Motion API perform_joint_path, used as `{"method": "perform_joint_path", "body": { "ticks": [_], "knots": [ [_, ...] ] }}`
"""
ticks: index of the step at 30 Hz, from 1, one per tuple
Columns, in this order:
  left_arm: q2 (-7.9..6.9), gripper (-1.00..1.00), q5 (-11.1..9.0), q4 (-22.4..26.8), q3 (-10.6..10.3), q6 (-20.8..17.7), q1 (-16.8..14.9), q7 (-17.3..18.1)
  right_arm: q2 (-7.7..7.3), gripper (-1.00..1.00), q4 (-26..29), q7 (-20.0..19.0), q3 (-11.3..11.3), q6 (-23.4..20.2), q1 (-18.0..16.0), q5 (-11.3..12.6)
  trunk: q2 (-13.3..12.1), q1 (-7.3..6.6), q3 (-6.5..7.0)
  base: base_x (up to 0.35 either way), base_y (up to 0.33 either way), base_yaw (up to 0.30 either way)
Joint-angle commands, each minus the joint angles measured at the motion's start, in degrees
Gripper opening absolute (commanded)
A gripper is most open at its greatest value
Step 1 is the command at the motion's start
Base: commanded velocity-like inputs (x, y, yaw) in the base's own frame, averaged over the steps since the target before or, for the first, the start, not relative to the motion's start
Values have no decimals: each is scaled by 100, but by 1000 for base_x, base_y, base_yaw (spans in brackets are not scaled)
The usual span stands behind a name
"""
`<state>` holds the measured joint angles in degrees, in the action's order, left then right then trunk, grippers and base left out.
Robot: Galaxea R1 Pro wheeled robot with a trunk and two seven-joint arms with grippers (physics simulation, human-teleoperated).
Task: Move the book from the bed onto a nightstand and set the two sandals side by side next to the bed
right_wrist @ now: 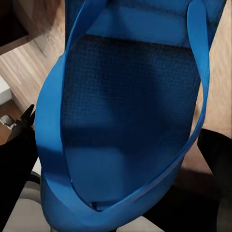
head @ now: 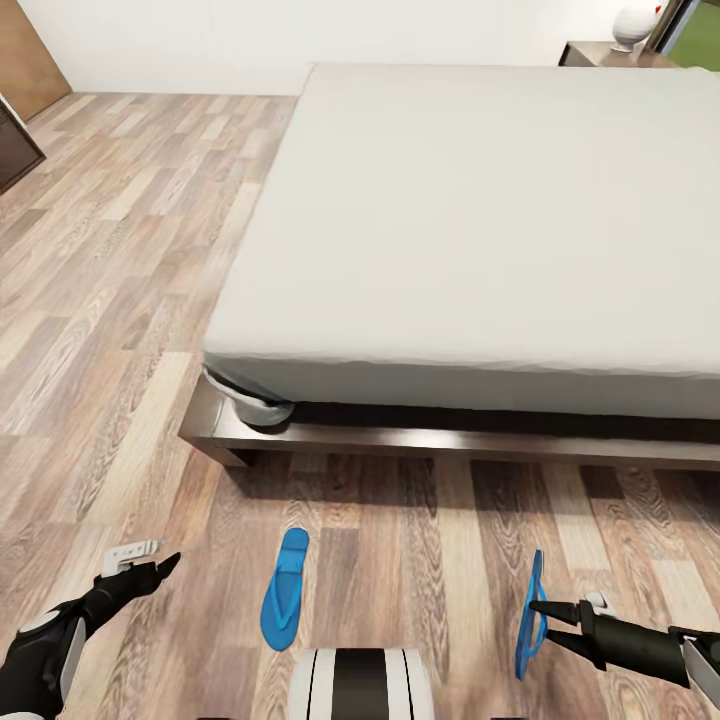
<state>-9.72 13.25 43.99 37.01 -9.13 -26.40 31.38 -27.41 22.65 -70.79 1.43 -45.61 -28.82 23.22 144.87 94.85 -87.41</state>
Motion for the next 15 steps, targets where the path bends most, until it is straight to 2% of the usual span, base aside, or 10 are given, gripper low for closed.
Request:
{"method": "perform_joint_path", "body": {
  "ticks": [1, 9, 15],
  "knots": [
    [5, 100, 28, 5, 25, -34, -6, 43, -1, -100, 45, -13, 12, -40, 0, 1, 1, -1, -3, 0, 234, 0],
    [5, 100, 28, -2, 23, -36, -6, 45, 5, -100, 1022, 87, -27, -38, 0, -66, 1, -1, -3, 0, 213, 0],
    [5, 100, 28, -4, 17, -36, -6, 48, 8, -100, 1200, 841, -26, -43, 0, -479, 1, -1, -3, 0, 194, 0]
  ]
}}
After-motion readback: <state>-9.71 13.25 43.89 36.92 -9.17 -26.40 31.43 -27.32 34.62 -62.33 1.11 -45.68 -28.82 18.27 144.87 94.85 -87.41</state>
